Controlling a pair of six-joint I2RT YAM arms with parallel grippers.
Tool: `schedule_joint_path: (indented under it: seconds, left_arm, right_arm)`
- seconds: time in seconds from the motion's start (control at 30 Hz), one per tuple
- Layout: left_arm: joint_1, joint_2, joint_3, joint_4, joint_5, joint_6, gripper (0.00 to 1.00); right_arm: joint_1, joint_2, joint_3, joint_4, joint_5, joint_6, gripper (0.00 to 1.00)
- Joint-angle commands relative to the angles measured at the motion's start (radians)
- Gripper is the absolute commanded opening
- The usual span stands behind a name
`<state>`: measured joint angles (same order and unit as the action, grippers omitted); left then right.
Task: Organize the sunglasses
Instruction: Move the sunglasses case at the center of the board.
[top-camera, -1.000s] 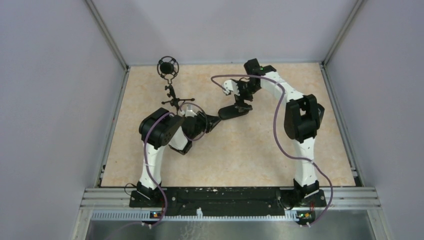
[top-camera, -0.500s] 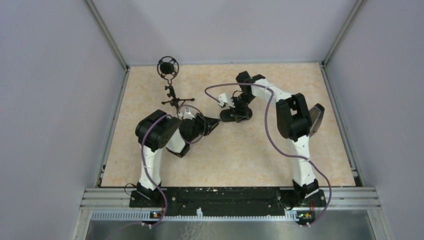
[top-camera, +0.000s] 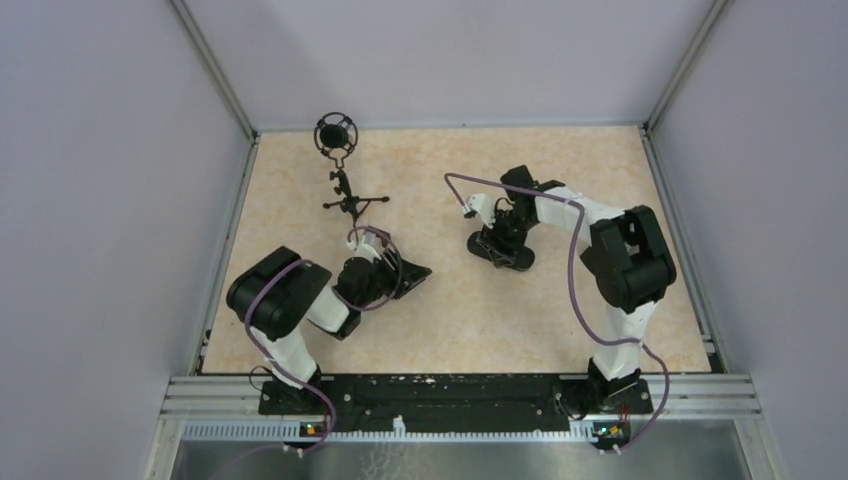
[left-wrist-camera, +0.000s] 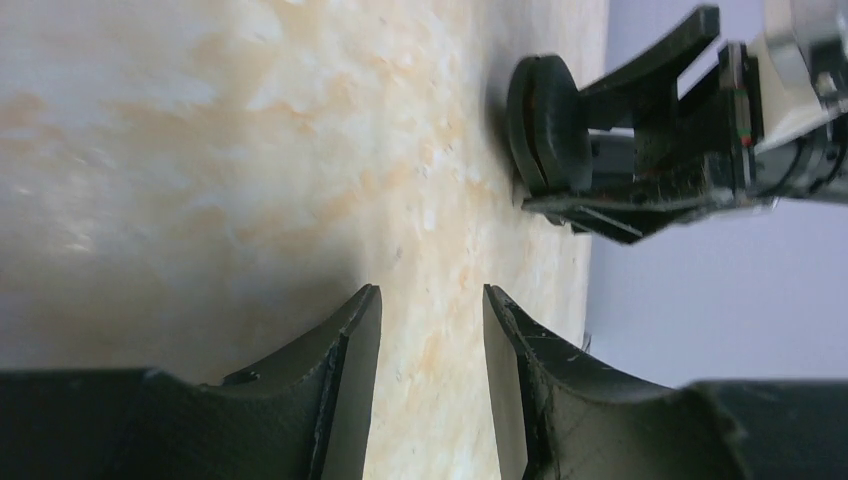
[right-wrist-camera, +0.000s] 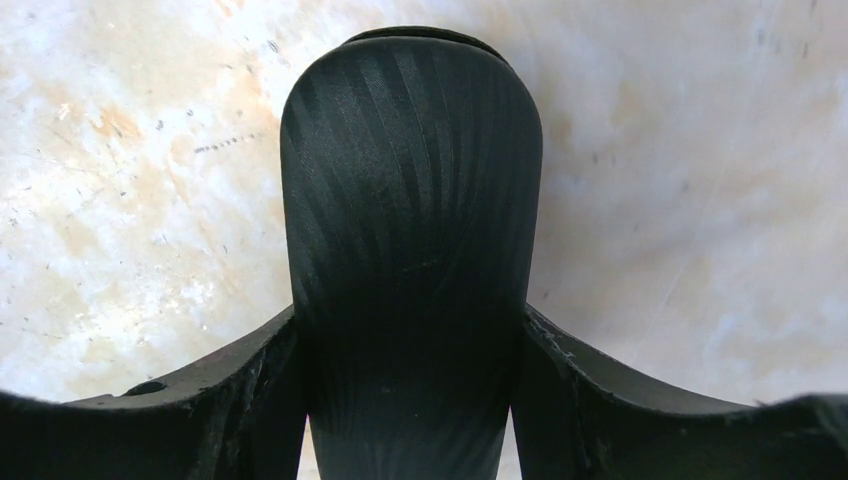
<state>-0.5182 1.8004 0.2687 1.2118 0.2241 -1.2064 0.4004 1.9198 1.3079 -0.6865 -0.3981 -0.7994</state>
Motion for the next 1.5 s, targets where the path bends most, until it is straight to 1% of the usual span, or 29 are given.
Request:
schedule_joint_path:
  seconds: [0.0,0.03,0.1,0.13,0.2,0.3,0.37,0.43,0.47,0.5,0.53,0.6,0.7,0.77,0.8,0.83,0.9,0.93,0.97,1.0,1.03,1.07,1.1,1.13,1.17,1.2,1.3,1.47]
  left_arm:
    - [-0.035,-0.164,-0.006,-0.221,0.059,0.15,0.49]
    - [-0.045,-0.215,0.005,-0.281,0.058,0.188,0.49]
    - [-0.07,-0.325,0.039,-0.5,0.032,0.276,0.5]
    - [-0.087,-0.404,0.062,-0.6,0.006,0.326,0.51]
    - [-0.119,-0.513,0.107,-0.789,-0.058,0.42,0.52]
    - [-0.132,-0.647,0.167,-1.012,-0.127,0.526,0.56]
    - [-0.131,-0.709,0.206,-1.132,-0.171,0.582,0.59]
    - [-0.132,-0.75,0.237,-1.231,-0.207,0.636,0.61]
    - [-0.135,-0.764,0.249,-1.275,-0.23,0.638,0.64]
    - [-0.137,-0.773,0.255,-1.295,-0.24,0.63,0.67]
    - [-0.137,-0.776,0.262,-1.3,-0.21,0.632,0.69]
    - [-0.138,-0.771,0.31,-1.362,-0.147,0.62,0.7]
    - [-0.14,-0.762,0.399,-1.479,-0.132,0.665,0.73]
    - [-0.142,-0.757,0.461,-1.561,-0.164,0.726,0.77]
    - [-0.142,-0.753,0.497,-1.603,-0.188,0.765,0.84]
    - [-0.142,-0.748,0.527,-1.635,-0.21,0.803,0.86]
    - [-0.142,-0.744,0.569,-1.682,-0.309,0.878,0.9]
    - [-0.14,-0.745,0.577,-1.691,-0.344,0.909,0.93]
    - [-0.141,-0.748,0.575,-1.684,-0.369,0.942,0.98]
    - [-0.14,-0.754,0.565,-1.677,-0.408,0.948,0.99]
    - [-0.138,-0.757,0.547,-1.663,-0.435,0.951,0.99]
    - [-0.135,-0.761,0.524,-1.643,-0.442,0.961,0.99]
    - [-0.129,-0.762,0.505,-1.627,-0.43,0.966,0.99]
    - [-0.125,-0.762,0.498,-1.63,-0.417,0.965,0.99]
    - [-0.126,-0.76,0.498,-1.634,-0.407,0.958,0.99]
    - [-0.126,-0.759,0.495,-1.634,-0.402,0.955,0.99]
    - [-0.125,-0.75,0.495,-1.638,-0.41,0.955,0.99]
    - [-0.122,-0.733,0.498,-1.651,-0.427,0.952,0.99]
  right_arm:
    - [-0.02,-0.077,-0.089,0.066,0.135,0.263,0.53]
    - [-0.026,-0.084,-0.097,0.066,0.134,0.298,0.54]
    - [-0.046,-0.097,-0.106,0.048,0.107,0.337,0.55]
    - [-0.056,-0.099,-0.109,0.034,0.101,0.358,0.55]
    - [-0.073,-0.103,-0.115,0.003,0.073,0.383,0.56]
    - [-0.08,-0.125,-0.144,-0.009,0.054,0.41,0.61]
    - [-0.08,-0.158,-0.17,0.007,0.041,0.419,0.66]
    - [-0.081,-0.19,-0.184,0.02,0.031,0.419,0.75]
    - [-0.082,-0.209,-0.185,0.025,0.029,0.42,0.95]
    - [-0.085,-0.228,-0.187,0.03,0.025,0.421,0.98]
    - [-0.09,-0.25,-0.186,0.035,0.022,0.425,0.99]
    - [-0.099,-0.298,-0.183,0.042,0.017,0.429,0.99]
    - [-0.115,-0.401,-0.18,0.073,0.023,0.445,0.99]
    - [-0.124,-0.481,-0.188,0.122,0.036,0.462,0.99]
    - [-0.128,-0.529,-0.2,0.162,0.037,0.471,0.99]
    - [-0.13,-0.573,-0.226,0.211,0.035,0.499,0.99]
    - [-0.133,-0.646,-0.301,0.343,0.019,0.585,0.99]
    - [-0.133,-0.664,-0.338,0.385,-0.024,0.594,0.99]
    - [-0.133,-0.665,-0.362,0.406,-0.096,0.572,0.95]
    - [-0.133,-0.653,-0.37,0.392,-0.181,0.523,0.82]
    - [-0.133,-0.632,-0.364,0.369,-0.268,0.478,0.63]
    - [-0.133,-0.608,-0.354,0.352,-0.311,0.459,0.45]
    - [-0.13,-0.58,-0.336,0.335,-0.32,0.459,0.26]
    - [-0.124,-0.551,-0.316,0.313,-0.308,0.455,0.13]
    - [-0.121,-0.521,-0.296,0.295,-0.292,0.448,0.03]
    - [-0.117,-0.496,-0.285,0.288,-0.275,0.443,0.0]
    - [-0.101,-0.434,-0.282,0.299,-0.244,0.436,0.0]
    - [-0.064,-0.323,-0.267,0.3,-0.119,0.447,0.0]
